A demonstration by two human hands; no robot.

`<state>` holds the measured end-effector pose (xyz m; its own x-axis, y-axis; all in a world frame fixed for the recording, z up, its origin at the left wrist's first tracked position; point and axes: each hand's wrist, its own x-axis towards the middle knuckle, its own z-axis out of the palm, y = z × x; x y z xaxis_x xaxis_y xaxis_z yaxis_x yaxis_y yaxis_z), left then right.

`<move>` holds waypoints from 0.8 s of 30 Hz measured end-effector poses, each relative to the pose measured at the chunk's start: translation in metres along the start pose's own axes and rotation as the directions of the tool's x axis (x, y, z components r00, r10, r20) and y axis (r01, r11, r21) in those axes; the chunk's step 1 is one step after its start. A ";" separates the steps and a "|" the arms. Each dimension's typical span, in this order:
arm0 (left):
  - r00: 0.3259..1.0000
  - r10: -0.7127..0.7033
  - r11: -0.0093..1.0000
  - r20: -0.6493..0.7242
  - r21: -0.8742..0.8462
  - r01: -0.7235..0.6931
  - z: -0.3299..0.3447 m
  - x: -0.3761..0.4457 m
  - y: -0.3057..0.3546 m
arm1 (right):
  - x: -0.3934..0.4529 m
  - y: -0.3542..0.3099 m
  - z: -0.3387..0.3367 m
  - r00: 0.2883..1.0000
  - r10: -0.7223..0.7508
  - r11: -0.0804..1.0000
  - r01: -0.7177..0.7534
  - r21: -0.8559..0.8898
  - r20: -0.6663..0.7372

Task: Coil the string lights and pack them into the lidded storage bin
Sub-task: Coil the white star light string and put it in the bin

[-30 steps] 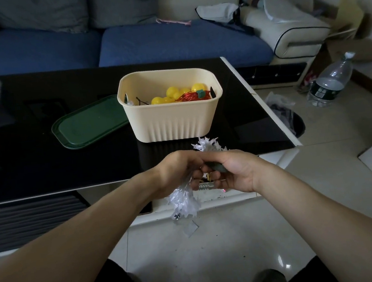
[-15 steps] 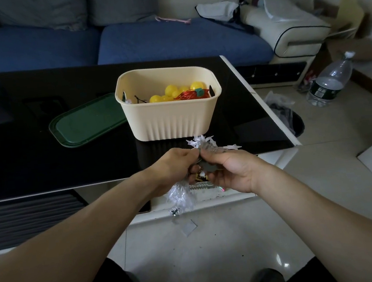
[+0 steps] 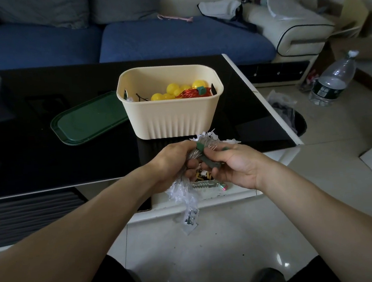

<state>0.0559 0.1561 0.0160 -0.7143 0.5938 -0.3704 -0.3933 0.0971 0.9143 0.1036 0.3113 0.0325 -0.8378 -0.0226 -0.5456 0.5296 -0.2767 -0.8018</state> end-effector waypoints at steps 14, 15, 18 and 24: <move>0.990 0.131 0.905 -0.060 0.415 -0.095 -0.002 0.001 -0.004 | 0.001 0.000 -0.008 0.996 0.026 0.997 -0.019 0.075 -0.090; 0.988 0.145 0.890 -0.053 0.443 -0.106 -0.002 0.001 -0.005 | 0.002 0.001 -0.008 0.995 0.026 0.998 -0.020 0.059 -0.093; 0.984 0.175 0.846 -0.035 0.516 -0.132 -0.001 0.000 -0.005 | 0.005 0.003 -0.008 0.993 0.025 1.000 -0.025 0.000 -0.116; 0.978 0.203 0.770 -0.047 0.624 -0.130 -0.002 0.001 -0.007 | 0.009 0.004 -0.006 0.968 -0.094 0.980 0.049 -0.191 -0.234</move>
<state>0.0571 0.1545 0.0094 -0.8057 0.5629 -0.1843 0.1511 0.4963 0.8549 0.0995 0.3160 0.0228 -0.8293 0.2290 -0.5097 0.5035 -0.0893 -0.8593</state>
